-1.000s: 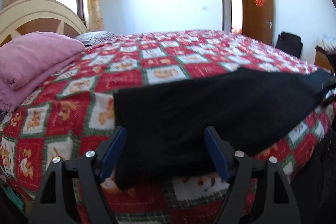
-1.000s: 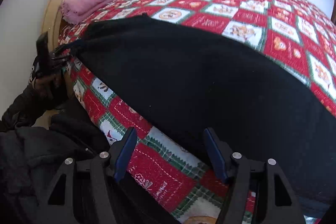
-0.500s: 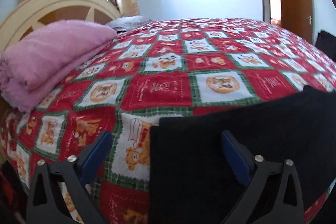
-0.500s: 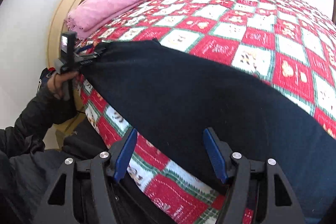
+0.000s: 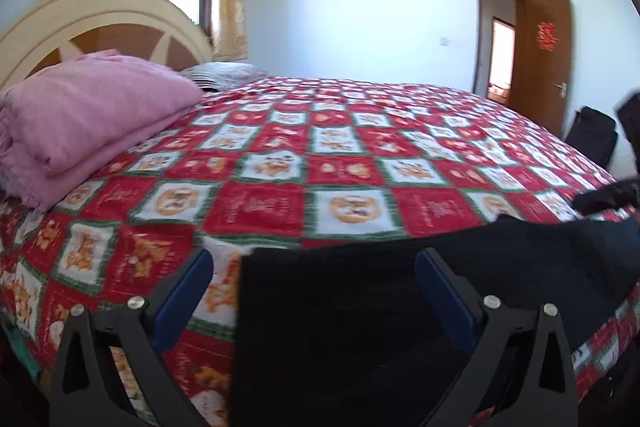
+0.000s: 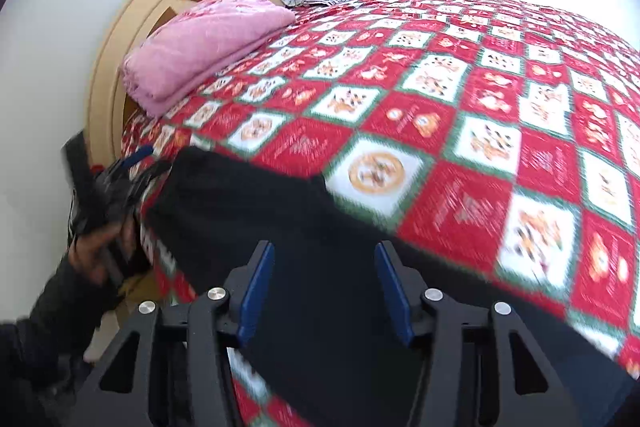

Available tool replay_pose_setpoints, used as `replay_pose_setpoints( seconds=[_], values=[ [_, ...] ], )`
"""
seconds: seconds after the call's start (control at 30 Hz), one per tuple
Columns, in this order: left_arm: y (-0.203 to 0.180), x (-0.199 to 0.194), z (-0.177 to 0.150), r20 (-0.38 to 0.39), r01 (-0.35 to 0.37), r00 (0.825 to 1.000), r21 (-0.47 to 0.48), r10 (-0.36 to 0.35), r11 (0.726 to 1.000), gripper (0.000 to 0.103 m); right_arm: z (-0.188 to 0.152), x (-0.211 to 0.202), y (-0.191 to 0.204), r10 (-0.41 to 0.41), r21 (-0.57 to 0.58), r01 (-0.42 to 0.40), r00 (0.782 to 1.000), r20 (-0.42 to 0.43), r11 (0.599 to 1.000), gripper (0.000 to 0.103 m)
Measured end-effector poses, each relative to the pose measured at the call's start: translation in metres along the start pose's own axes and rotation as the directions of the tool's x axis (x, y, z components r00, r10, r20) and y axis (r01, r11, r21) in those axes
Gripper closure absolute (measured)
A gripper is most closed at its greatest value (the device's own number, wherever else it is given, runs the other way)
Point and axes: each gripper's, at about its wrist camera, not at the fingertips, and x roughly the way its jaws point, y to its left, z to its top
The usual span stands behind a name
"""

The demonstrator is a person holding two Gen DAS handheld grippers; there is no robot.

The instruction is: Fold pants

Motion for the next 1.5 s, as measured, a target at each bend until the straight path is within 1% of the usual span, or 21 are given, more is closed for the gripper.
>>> replay_pose_setpoints(
  seconds=[0.13, 0.2, 0.27, 0.33, 0.4, 0.43, 0.57, 0.6, 0.67, 0.73, 0.8, 0.9, 0.93, 1.0, 1.03, 1.07, 1.17, 1.23, 1.3, 1.4, 1.5],
  values=[
    [-0.016, 0.020, -0.017, -0.067, 0.035, 0.997, 0.041, -0.032, 0.999, 0.000, 0.019, 0.030, -0.009, 0.028, 0.095, -0.029, 1.000, 0.014, 0.995, 0.056],
    [-0.021, 0.034, -0.029, -0.120, -0.018, 0.992, 0.103, 0.030, 0.995, 0.000, 0.023, 0.044, -0.014, 0.037, 0.136, -0.037, 0.999, 0.009, 0.990, 0.058],
    [-0.024, 0.028, -0.035, -0.072, -0.023, 0.997, 0.142, 0.033, 0.990, 0.000, 0.026, 0.060, -0.021, 0.052, 0.179, -0.049, 0.999, -0.011, 0.983, 0.058],
    [-0.019, 0.027, -0.036, -0.072, -0.008, 0.997, 0.134, 0.017, 0.991, 0.000, 0.027, 0.072, -0.023, 0.080, 0.194, -0.072, 0.996, -0.033, 0.978, 0.058],
    [-0.015, 0.026, -0.037, -0.055, -0.011, 0.998, 0.146, 0.019, 0.989, 0.000, 0.026, 0.084, -0.023, 0.082, 0.197, -0.068, 0.994, -0.067, 0.978, 0.072],
    [-0.013, 0.026, -0.038, -0.047, -0.004, 0.999, 0.137, 0.010, 0.991, 0.000, 0.026, 0.089, -0.021, 0.104, 0.195, -0.086, 0.991, -0.082, 0.977, 0.093],
    [-0.006, 0.023, -0.033, -0.046, -0.015, 0.999, 0.075, 0.019, 0.997, 0.000, 0.026, 0.089, -0.017, 0.049, 0.159, -0.038, 0.997, -0.063, 0.987, 0.099],
    [0.000, 0.021, -0.027, -0.036, -0.037, 0.999, 0.040, 0.039, 0.998, 0.000, 0.027, 0.088, -0.017, 0.032, 0.161, -0.022, 0.998, -0.056, 0.987, 0.100],
    [0.014, 0.014, -0.020, 0.006, -0.027, 1.000, -0.024, 0.028, 0.999, 0.000, 0.028, 0.083, -0.019, 0.013, 0.161, -0.007, 0.999, -0.033, 0.987, 0.100],
    [0.023, 0.022, -0.017, -0.025, -0.058, 0.998, -0.044, 0.057, 0.997, 0.000, 0.028, 0.082, -0.019, 0.001, 0.155, 0.002, 1.000, -0.021, 0.988, 0.100],
    [0.029, 0.042, -0.023, -0.122, -0.098, 0.988, -0.035, 0.093, 0.995, 0.000, 0.026, 0.088, -0.019, -0.020, 0.142, 0.026, 0.999, -0.040, 0.990, 0.100],
    [0.038, 0.039, -0.029, -0.115, -0.070, 0.992, -0.131, 0.055, 0.989, 0.000, 0.024, 0.088, -0.015, -0.027, 0.114, 0.031, 0.999, -0.041, 0.993, 0.100],
    [0.037, 0.038, -0.030, -0.112, -0.073, 0.992, -0.123, 0.059, 0.990, 0.000, 0.024, 0.085, -0.013, -0.026, 0.111, 0.030, 0.999, -0.034, 0.993, 0.099],
    [0.037, 0.035, -0.030, -0.095, -0.099, 0.991, -0.103, 0.089, 0.990, 0.000, 0.022, 0.072, -0.006, -0.041, 0.109, 0.042, 0.999, -0.014, 0.993, 0.092],
    [0.037, 0.034, -0.029, -0.086, -0.111, 0.991, -0.092, 0.104, 0.990, 0.000, 0.020, 0.066, 0.000, -0.048, 0.094, 0.048, 0.999, -0.003, 0.994, 0.080],
    [0.037, 0.034, -0.029, -0.088, -0.116, 0.990, -0.084, 0.109, 0.990, 0.000, 0.016, 0.059, 0.008, -0.031, 0.074, 0.030, 0.999, 0.007, 0.997, 0.069],
    [0.035, 0.039, -0.029, -0.105, -0.153, 0.984, -0.057, 0.146, 0.987, 0.000, 0.001, 0.045, 0.036, 0.063, 0.008, -0.063, 0.998, 0.004, 0.998, 0.069],
    [0.037, 0.039, -0.029, -0.108, -0.146, 0.985, -0.084, 0.137, 0.986, 0.000, -0.017, 0.043, 0.059, 0.168, -0.043, -0.171, 0.984, -0.055, 0.984, 0.069],
    [0.041, 0.038, -0.028, -0.112, -0.139, 0.986, -0.110, 0.127, 0.984, 0.000, -0.036, 0.051, 0.070, 0.216, -0.057, -0.225, 0.968, -0.126, 0.973, 0.069],
    [0.040, 0.035, -0.025, -0.110, -0.159, 0.983, -0.099, 0.148, 0.982, 0.000, -0.068, 0.073, 0.075, 0.191, -0.046, -0.208, 0.951, -0.244, 0.977, 0.069],
    [0.034, 0.029, -0.020, -0.089, -0.191, 0.979, -0.076, 0.184, 0.979, 0.000, -0.079, 0.065, 0.076, 0.213, -0.043, -0.228, 0.951, -0.225, 0.973, 0.069]
  ],
)
